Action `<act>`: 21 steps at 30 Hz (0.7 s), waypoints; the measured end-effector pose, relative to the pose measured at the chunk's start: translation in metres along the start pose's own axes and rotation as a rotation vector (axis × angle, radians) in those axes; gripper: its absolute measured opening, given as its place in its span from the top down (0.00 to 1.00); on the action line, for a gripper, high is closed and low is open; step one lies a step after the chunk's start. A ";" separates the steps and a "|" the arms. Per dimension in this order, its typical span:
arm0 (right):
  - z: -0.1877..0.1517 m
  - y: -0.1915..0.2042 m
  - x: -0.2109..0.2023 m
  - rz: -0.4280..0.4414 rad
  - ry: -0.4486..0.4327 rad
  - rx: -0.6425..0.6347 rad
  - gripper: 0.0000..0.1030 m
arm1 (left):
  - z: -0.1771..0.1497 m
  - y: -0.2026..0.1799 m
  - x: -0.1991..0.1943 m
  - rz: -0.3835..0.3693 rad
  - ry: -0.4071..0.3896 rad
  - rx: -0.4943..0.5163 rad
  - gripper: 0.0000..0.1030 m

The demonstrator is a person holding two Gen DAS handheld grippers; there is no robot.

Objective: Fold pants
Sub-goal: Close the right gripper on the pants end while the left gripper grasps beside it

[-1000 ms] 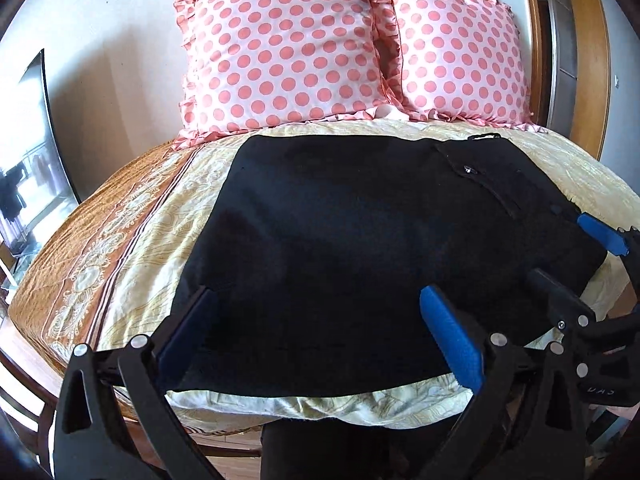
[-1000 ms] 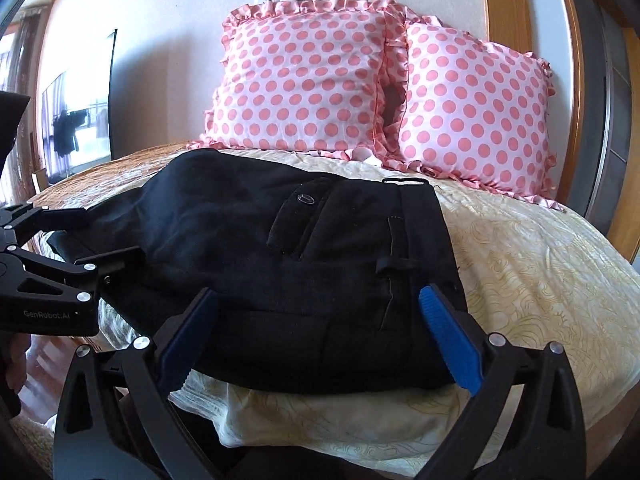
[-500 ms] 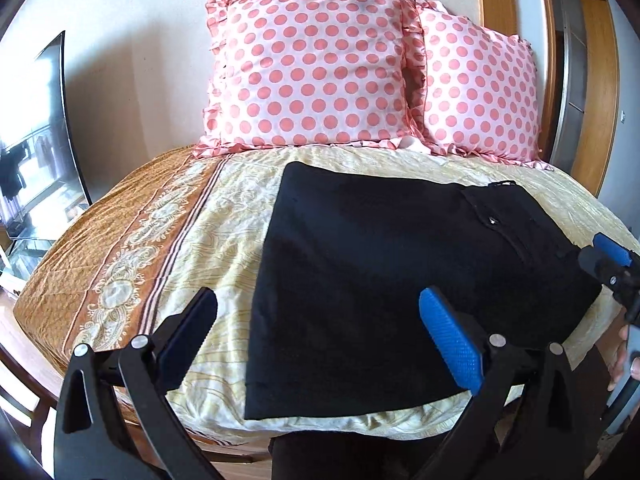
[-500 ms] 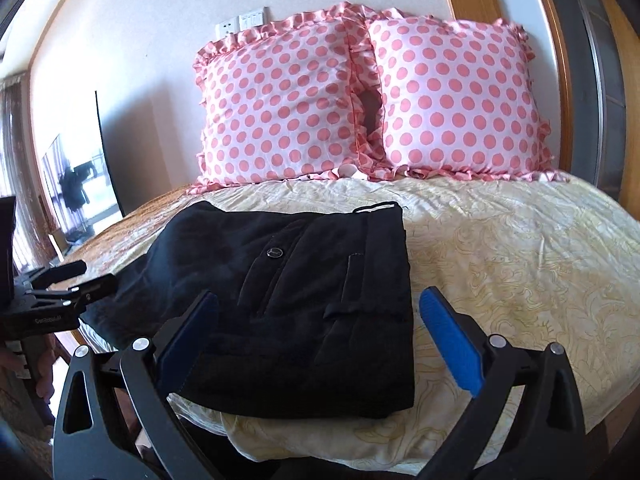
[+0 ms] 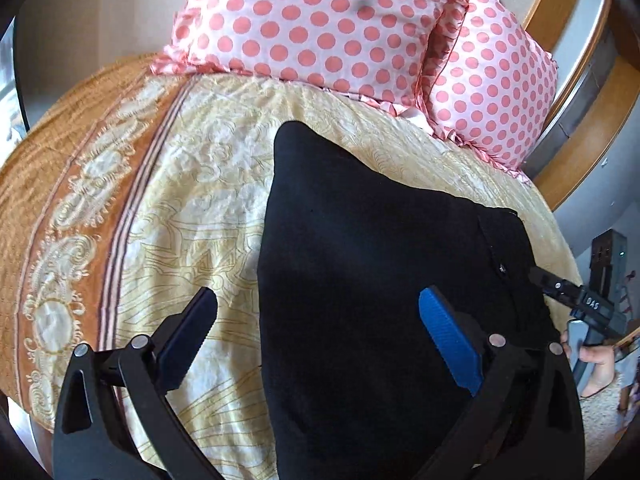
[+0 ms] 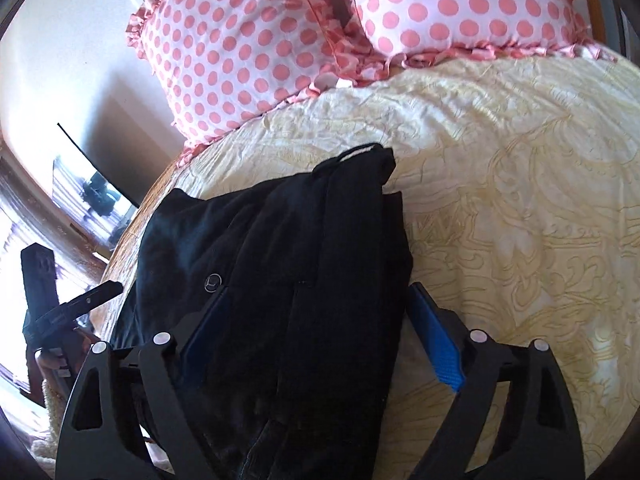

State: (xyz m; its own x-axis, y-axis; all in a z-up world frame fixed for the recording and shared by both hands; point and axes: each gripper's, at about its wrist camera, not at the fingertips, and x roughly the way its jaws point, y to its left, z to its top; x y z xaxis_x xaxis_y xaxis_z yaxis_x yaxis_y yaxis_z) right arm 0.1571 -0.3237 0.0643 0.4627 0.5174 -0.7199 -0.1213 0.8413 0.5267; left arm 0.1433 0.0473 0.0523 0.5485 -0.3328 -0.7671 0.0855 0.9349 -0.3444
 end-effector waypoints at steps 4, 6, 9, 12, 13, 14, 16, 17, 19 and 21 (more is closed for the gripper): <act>0.004 -0.008 0.000 0.033 0.031 0.014 0.20 | 0.003 0.007 0.014 -0.075 0.073 -0.037 0.03; 0.005 -0.012 -0.002 0.037 0.035 0.030 0.22 | 0.004 0.006 0.019 -0.056 0.088 -0.025 0.03; 0.007 -0.015 -0.002 0.030 0.024 0.050 0.24 | 0.006 0.004 0.026 -0.042 0.115 -0.012 0.03; 0.006 -0.008 -0.001 -0.024 0.017 0.006 0.23 | 0.006 0.002 0.028 -0.057 0.127 0.000 0.03; 0.005 -0.006 0.000 -0.027 0.023 -0.011 0.23 | 0.006 0.000 0.029 -0.069 0.132 0.004 0.03; 0.004 -0.004 0.000 -0.009 0.034 -0.019 0.23 | 0.006 -0.002 0.029 -0.074 0.133 0.010 0.03; 0.002 0.000 0.000 0.042 0.058 -0.028 0.23 | 0.005 -0.007 0.030 -0.095 0.144 0.026 0.07; 0.001 0.001 0.000 0.043 0.063 -0.037 0.23 | 0.005 -0.009 0.030 -0.087 0.143 0.036 0.07; 0.002 -0.003 0.000 0.018 0.055 -0.026 0.28 | 0.005 -0.012 0.032 -0.075 0.146 0.047 0.07; 0.004 -0.009 0.000 0.046 0.051 0.010 0.30 | 0.005 -0.012 0.033 -0.073 0.145 0.047 0.07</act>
State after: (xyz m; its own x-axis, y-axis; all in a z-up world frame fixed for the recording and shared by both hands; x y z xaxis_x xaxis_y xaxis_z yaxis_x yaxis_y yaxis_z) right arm 0.1616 -0.3318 0.0614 0.4118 0.5627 -0.7168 -0.1327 0.8152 0.5638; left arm 0.1648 0.0257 0.0343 0.4137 -0.4108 -0.8125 0.1615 0.9114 -0.3785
